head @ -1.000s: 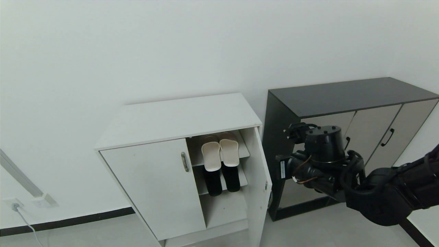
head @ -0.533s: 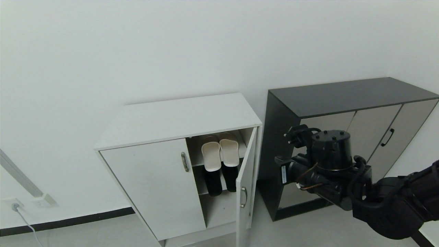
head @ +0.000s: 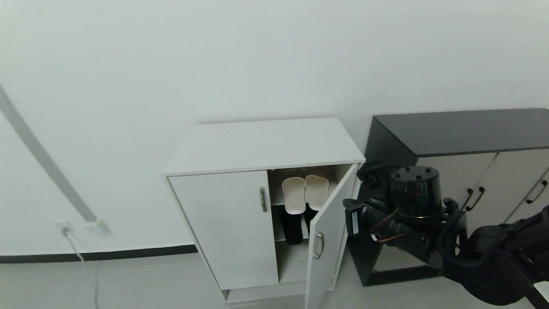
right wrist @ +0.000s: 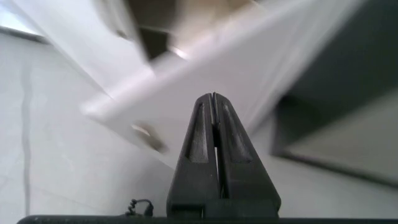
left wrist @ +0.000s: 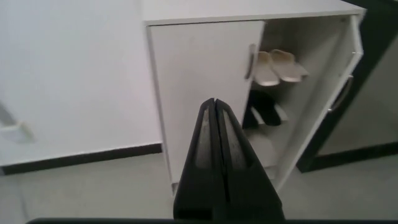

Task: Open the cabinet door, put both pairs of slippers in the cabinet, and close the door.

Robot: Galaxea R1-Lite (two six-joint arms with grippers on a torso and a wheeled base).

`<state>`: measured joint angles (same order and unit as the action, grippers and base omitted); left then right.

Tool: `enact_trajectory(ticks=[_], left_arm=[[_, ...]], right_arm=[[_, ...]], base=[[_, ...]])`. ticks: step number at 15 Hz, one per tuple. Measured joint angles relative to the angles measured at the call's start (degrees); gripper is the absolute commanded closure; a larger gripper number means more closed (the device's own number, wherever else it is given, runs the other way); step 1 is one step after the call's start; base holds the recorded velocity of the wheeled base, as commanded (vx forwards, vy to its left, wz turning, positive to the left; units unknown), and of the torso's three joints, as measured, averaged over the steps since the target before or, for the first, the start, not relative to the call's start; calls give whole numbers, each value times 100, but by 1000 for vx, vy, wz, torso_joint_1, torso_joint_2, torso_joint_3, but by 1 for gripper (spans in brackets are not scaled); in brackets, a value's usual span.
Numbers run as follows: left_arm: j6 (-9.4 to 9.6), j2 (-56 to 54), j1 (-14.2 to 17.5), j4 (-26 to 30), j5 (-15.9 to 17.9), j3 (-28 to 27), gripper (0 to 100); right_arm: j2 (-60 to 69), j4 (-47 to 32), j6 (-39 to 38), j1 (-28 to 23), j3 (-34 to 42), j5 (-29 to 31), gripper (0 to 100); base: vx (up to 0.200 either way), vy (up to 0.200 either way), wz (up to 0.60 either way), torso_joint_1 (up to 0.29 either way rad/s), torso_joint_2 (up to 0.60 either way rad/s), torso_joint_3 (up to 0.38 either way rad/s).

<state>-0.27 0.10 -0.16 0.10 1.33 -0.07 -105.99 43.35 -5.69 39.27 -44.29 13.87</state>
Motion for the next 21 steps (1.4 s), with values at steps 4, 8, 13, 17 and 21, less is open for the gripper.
enact_trajectory(ticks=[4,8,13,17,21], left_arm=[[-6,0,0,1,-21,-2,100],[0,0,0,0,-21,-2,100],[9,0,0,0,-21,-2,100],[11,0,0,-2,-21,-2,100],[-2,0,-2,1,-22,-2,100]], right_arm=[[4,332,217,-13,146,5,100],[213,343,455,-24,341,27,100],[1089,-121,560,-18,1303,22,100],[1613,-266,551,-11,2092,-6,100],[1648,-255,523,133,2288,2,100]], base=[[0,0,0,0,0,0],[0,0,0,0,0,0],[40,0,0,0,0,0],[200,0,0,0,-2,6],[50,0,0,4,2,-1]])
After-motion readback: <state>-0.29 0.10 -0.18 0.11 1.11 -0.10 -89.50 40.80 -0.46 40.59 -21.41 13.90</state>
